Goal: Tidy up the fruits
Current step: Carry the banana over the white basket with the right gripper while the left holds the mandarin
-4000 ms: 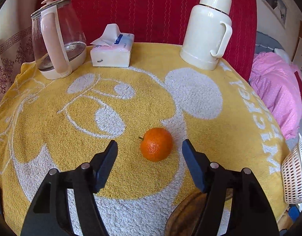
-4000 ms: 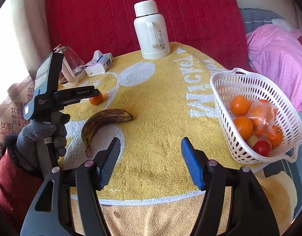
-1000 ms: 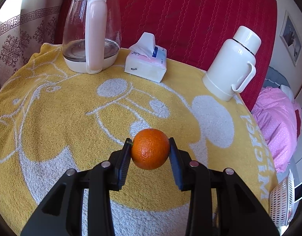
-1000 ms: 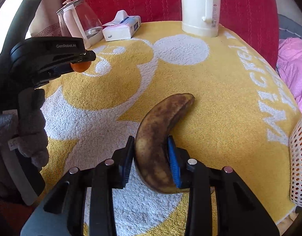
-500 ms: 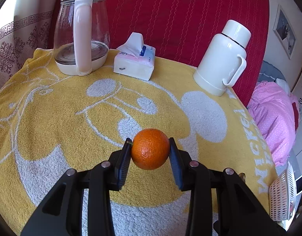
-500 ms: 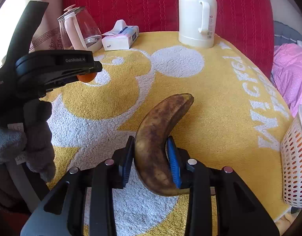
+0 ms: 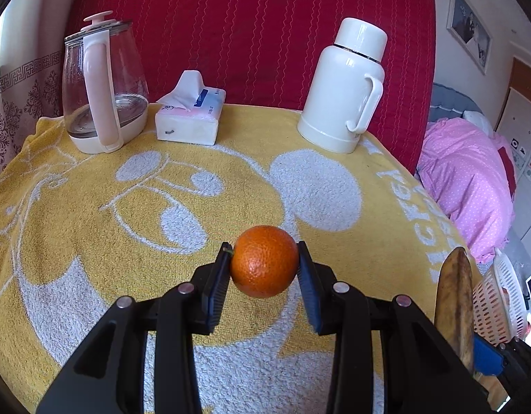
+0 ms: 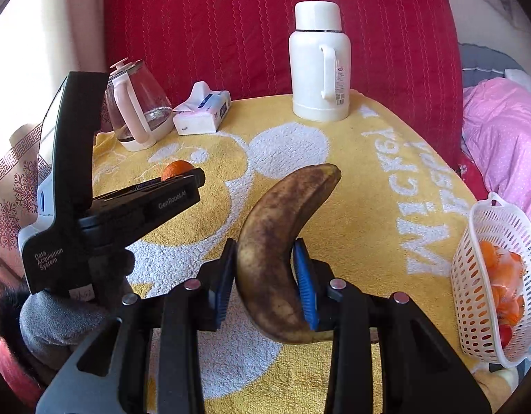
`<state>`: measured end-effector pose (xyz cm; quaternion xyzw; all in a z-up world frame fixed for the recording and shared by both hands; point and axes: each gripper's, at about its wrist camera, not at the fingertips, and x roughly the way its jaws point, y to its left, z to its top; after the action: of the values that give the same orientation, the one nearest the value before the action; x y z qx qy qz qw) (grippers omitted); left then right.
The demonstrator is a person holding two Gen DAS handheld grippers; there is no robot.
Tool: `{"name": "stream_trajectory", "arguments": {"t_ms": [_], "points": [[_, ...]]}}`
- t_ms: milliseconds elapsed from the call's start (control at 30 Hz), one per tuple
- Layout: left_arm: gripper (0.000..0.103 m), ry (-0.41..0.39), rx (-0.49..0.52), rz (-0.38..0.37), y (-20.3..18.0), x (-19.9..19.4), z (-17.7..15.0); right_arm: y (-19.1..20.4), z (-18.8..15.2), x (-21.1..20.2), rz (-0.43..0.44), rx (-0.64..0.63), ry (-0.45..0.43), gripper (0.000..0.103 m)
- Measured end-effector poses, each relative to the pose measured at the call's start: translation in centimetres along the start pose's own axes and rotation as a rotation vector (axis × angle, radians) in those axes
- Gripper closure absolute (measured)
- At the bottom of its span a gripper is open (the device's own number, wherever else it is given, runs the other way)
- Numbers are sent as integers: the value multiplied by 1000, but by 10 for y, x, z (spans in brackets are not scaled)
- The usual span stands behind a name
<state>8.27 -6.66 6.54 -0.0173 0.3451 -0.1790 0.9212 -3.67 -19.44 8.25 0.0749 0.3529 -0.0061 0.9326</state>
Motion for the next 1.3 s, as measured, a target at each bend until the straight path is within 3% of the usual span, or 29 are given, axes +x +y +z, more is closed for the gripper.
{"name": "stream_trajectory", "arguments": {"t_ms": [533, 1300], "points": [[65, -33, 96, 3, -29, -11, -10, -16, -3, -15, -37, 39, -10, 68], [65, -23, 135, -7, -42, -10, -18, -54, -10, -43, -93, 139, -38, 68]]}}
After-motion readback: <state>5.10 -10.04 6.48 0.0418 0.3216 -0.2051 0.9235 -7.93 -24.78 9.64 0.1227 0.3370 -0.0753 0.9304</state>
